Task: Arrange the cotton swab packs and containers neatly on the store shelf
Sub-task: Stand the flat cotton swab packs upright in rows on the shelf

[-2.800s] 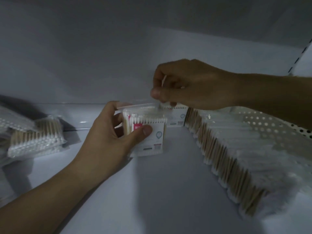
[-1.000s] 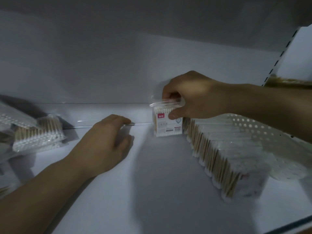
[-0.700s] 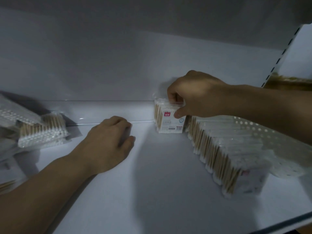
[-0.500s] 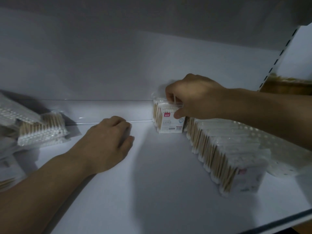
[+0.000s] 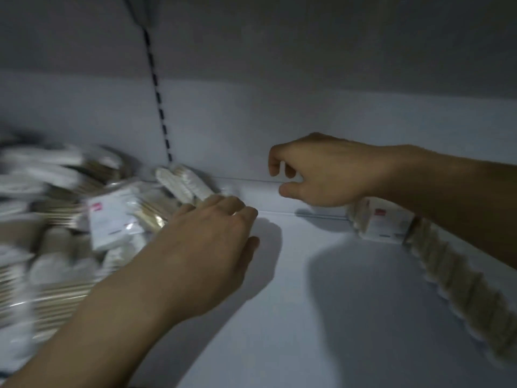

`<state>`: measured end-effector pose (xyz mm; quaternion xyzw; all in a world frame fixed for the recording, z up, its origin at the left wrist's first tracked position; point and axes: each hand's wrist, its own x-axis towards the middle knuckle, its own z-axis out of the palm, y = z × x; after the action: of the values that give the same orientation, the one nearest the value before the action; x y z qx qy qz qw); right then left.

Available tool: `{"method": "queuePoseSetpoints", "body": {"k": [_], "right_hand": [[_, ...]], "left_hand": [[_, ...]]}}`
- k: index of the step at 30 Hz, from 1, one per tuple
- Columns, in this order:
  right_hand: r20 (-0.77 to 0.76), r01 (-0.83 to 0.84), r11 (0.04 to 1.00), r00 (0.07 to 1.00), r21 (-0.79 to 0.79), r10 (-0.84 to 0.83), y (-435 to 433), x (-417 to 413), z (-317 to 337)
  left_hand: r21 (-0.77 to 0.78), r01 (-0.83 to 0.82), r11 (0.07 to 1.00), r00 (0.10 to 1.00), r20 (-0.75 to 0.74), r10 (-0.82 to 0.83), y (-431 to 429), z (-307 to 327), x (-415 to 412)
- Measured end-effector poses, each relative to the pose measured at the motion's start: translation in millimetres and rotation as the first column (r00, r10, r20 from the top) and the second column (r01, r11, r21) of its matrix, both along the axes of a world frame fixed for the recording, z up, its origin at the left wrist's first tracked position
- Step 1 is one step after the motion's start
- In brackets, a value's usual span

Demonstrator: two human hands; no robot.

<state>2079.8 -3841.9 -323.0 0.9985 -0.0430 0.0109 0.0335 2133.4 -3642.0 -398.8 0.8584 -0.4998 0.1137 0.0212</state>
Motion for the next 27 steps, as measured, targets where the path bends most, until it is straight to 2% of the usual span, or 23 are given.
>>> {"method": "queuePoseSetpoints", "body": {"k": [3, 5, 7, 11, 13, 15, 18, 20, 24, 27], "right_hand": [[-0.035, -0.06, 0.996, 0.997, 0.071, 0.063, 30.1, 41.6, -12.2], [-0.078, -0.043, 0.992, 0.996, 0.121, 0.052, 45.3, 61.0, -27.8], [-0.05, -0.026, 0.986, 0.998, 0.164, 0.035, 56.1, 70.8, -49.7], [0.237, -0.027, 0.943, 0.97, 0.332, -0.056, 55.9, 71.0, -91.3], [0.324, -0.052, 0.913, 0.942, 0.405, -0.09, 52.0, 63.0, -100.5], [0.431, -0.1, 0.915, 0.898, 0.392, -0.086, 46.0, 52.0, -101.3], [0.584, -0.183, 0.905, 0.807, 0.384, -0.085, 43.6, 24.9, -91.1], [0.594, -0.212, 0.86, 0.794, 0.464, -0.125, 46.3, 3.9, -85.9], [0.455, -0.253, 0.718, 0.885, 0.649, -0.1, 55.9, -22.3, -72.9], [0.412, -0.312, 0.524, 0.907, 0.793, -0.084, 63.7, -29.1, -60.9]], "left_hand": [[-0.051, -0.118, 0.992, 0.993, 0.018, 0.119, 23.6, -2.6, 2.7], [-0.09, -0.198, 0.976, 0.98, 0.006, 0.199, 36.8, -5.1, 4.3], [-0.134, -0.244, 0.96, 0.97, -0.04, 0.241, 46.2, -7.5, 6.8], [-0.192, -0.24, 0.952, 0.971, -0.035, 0.237, 52.1, -17.5, 9.8], [-0.221, -0.219, 0.95, 0.975, -0.021, 0.22, 50.9, -22.7, 9.6], [-0.284, -0.198, 0.938, 0.98, -0.027, 0.199, 48.9, -25.2, 8.3], [-0.46, -0.143, 0.876, 0.989, -0.042, 0.139, 45.7, -26.9, 8.0], [-0.565, -0.091, 0.82, 0.996, -0.055, 0.072, 43.1, -26.5, 7.5], [-0.621, -0.043, 0.783, 0.987, -0.146, -0.062, 40.5, -23.2, -2.8], [-0.736, -0.051, 0.675, 0.963, -0.215, -0.162, 41.1, -19.0, -5.0]]}}
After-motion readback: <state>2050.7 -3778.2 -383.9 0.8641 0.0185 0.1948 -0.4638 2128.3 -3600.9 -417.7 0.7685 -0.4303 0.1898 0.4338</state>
